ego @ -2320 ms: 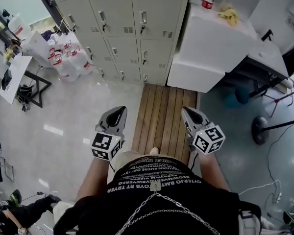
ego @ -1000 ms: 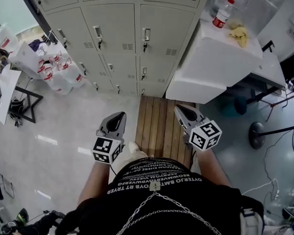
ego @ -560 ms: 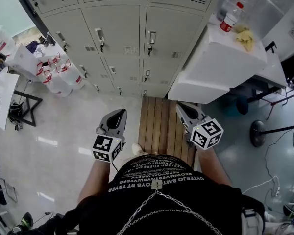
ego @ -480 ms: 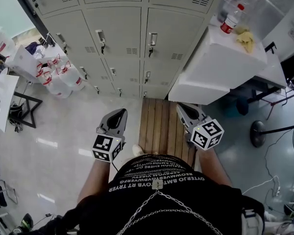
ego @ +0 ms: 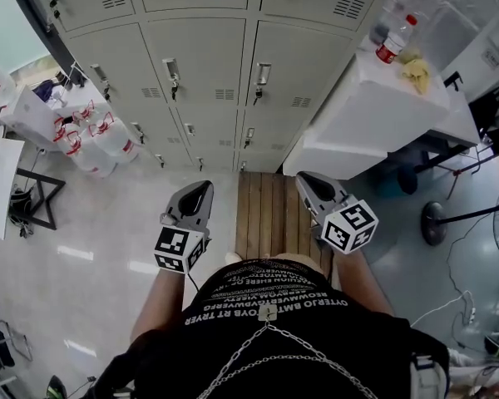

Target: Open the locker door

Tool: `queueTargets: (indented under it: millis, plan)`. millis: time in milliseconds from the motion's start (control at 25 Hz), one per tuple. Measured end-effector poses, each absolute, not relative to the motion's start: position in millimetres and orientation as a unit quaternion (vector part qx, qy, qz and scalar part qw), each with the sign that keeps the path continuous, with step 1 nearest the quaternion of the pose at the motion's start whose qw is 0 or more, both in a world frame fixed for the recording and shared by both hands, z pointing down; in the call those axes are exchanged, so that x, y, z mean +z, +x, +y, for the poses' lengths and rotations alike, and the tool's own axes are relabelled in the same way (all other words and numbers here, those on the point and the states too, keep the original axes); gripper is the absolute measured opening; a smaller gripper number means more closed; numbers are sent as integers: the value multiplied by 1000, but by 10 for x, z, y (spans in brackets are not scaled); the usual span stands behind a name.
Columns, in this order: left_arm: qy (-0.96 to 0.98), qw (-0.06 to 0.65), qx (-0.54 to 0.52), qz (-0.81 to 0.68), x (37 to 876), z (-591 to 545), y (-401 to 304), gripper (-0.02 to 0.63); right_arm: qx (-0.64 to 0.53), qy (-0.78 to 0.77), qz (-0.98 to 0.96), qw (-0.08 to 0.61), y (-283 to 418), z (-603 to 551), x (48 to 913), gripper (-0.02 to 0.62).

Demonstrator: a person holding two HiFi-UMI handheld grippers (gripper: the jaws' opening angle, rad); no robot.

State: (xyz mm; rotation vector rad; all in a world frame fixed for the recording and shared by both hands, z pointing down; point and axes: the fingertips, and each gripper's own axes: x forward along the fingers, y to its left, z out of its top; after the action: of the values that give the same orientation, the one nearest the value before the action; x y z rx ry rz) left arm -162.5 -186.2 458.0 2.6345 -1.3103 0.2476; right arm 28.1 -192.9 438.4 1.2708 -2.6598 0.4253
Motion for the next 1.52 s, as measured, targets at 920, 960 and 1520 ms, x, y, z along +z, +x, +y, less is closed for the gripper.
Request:
queueTargets:
  millis: [920,960,1520]
  plan:
    - [844,111,140,-505,4773,-2719,-1907,0,174,356,-916,66,-64,-3394,4721,-5]
    - [840,115,141,-511,4786,-2759,-1933,0,173,352,-918,65,-85,-3486,4711,-5]
    - [853,129,148,-483,4861,-3434,-1388,0,126,362,-914,133,-54,-4540,4898,-5]
